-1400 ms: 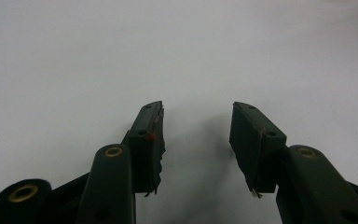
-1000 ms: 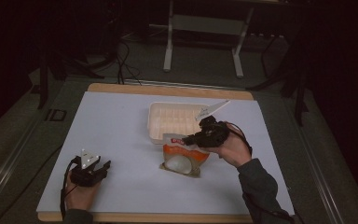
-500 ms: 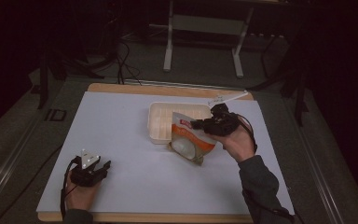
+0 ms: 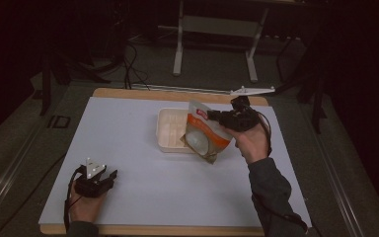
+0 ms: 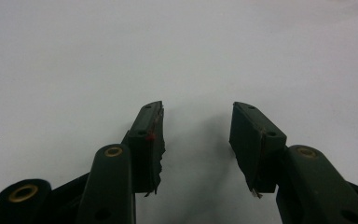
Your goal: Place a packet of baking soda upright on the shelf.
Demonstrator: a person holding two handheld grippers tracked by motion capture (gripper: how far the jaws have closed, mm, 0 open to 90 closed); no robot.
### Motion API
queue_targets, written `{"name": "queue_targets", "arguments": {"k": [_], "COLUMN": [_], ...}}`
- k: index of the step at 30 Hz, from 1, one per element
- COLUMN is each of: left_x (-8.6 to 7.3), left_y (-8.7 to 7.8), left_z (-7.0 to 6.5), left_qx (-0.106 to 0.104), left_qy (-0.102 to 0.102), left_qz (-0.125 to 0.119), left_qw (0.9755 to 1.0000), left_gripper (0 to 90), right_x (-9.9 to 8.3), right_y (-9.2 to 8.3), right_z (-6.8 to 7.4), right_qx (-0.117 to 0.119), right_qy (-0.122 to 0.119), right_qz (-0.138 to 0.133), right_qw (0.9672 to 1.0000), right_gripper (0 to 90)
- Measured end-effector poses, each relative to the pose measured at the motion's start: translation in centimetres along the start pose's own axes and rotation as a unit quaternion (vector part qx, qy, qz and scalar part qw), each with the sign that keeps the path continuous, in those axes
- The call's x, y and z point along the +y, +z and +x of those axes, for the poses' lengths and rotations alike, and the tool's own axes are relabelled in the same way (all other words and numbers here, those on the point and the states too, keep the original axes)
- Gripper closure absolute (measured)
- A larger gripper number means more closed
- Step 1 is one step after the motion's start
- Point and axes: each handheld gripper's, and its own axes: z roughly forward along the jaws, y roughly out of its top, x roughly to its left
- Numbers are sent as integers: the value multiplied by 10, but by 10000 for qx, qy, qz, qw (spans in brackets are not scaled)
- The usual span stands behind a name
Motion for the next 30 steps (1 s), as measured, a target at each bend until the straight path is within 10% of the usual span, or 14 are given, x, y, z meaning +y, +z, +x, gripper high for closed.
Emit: {"name": "queue_targets", "arguments": {"k": [19,30], "left_x": [0,0], "left_y": [0,0], "left_z": [0,1], "left_qx": [-6,-21], "left_qy": [-24,-29], "left_qz": [-14,-14], "left_qw": [10000,10000], "left_gripper": [542,542], "right_x": [16,24], "right_y": [7,20], "right_z": [-18,-23], "right_qx": [-1312,-1697], "right_qy": [541,741], "right_qz": [-629,-705], "right_qw": [9879,9802], "right_gripper": [900,900]}}
